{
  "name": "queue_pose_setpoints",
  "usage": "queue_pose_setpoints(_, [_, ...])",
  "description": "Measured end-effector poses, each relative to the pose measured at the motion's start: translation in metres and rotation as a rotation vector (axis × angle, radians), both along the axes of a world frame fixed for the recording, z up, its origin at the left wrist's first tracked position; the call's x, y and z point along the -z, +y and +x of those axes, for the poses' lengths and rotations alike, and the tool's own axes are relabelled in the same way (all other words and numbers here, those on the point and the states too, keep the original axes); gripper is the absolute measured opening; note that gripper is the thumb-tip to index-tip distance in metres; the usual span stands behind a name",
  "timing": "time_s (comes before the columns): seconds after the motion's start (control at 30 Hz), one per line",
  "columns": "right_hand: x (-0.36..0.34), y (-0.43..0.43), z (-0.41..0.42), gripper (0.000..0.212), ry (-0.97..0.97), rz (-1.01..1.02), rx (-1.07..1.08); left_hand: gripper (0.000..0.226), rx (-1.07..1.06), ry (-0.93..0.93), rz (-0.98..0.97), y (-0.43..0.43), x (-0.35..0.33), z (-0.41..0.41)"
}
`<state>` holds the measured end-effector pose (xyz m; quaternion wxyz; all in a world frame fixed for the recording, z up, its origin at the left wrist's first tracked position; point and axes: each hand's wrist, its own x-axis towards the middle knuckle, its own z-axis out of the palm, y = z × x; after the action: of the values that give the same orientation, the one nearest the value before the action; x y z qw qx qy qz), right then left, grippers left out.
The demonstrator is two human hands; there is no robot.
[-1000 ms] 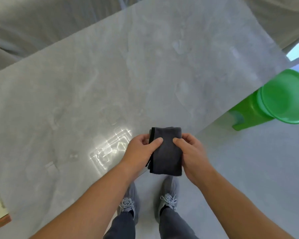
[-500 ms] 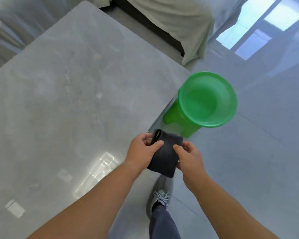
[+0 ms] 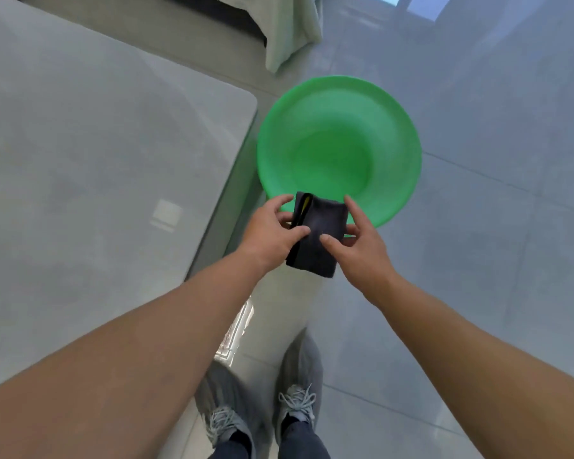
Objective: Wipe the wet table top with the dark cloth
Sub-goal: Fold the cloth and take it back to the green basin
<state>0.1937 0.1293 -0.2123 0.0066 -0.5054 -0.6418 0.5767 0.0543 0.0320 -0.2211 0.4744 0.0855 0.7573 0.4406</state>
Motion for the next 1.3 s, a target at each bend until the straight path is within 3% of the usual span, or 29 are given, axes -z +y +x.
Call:
queue_pose_setpoints(0.1, [0.019,0.005,-0.002,0.072,-0.031,0.100,-0.124,0.083,0.130,0.100,-0.019,0.003,0.014,-0.005])
queue_pose_setpoints(0.3, [0.030,0.005,-0.003,0.084,-0.213,0.364,-0.372,0.094,0.506,0.348,-0.042,0.004,0.017,-0.009])
queue_pose_setpoints(0.57, [0.033,0.004,-0.001,0.096,-0.335,0.491,-0.535,0.096,0.720,0.529,-0.114,0.002,0.027,-0.017])
queue_pose_setpoints(0.97, [0.034,0.009,-0.003,0.080,-0.410,0.603,-0.518,0.079,0.805,0.849,-0.234,0.008,0.034,-0.020])
queue_pose_setpoints(1.3, [0.032,0.014,-0.005,0.082,-0.411,0.531,-0.507,0.079,0.740,0.729,-0.189,0.008,0.031,-0.026])
